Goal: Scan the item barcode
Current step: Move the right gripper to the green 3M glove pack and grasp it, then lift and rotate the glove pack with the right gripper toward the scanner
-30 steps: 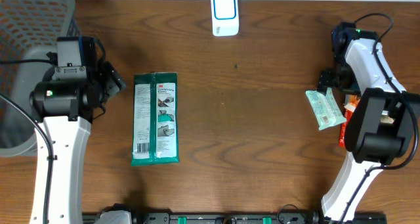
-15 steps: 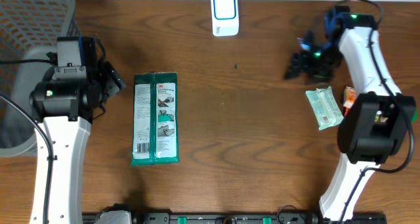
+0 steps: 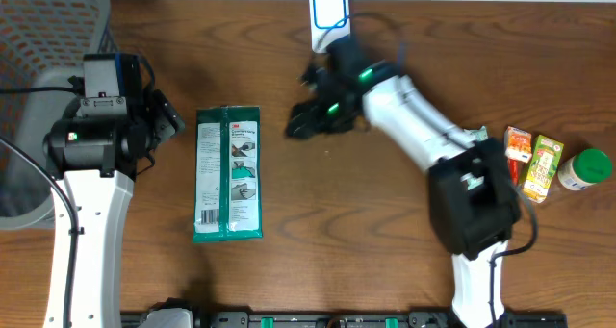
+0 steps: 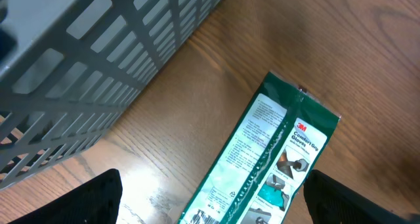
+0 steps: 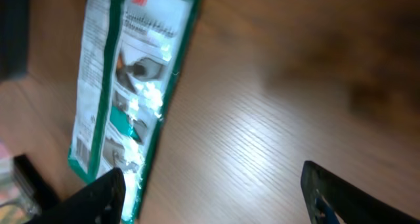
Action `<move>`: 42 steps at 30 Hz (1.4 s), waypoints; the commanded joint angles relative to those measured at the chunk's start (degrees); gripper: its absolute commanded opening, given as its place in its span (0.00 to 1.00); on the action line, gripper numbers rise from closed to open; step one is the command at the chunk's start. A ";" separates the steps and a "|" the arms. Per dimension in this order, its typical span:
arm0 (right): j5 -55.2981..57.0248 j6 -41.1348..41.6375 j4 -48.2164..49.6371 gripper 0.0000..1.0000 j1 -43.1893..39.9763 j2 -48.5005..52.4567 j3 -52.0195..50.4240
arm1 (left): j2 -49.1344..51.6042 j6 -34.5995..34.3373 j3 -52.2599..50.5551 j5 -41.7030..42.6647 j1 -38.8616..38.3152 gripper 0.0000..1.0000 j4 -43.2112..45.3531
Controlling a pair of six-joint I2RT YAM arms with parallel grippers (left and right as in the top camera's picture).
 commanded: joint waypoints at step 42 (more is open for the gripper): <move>45.22 17.05 5.70 0.89 18.36 3.69 -9.73 | -0.31 0.70 0.42 -0.74 0.24 0.89 -0.17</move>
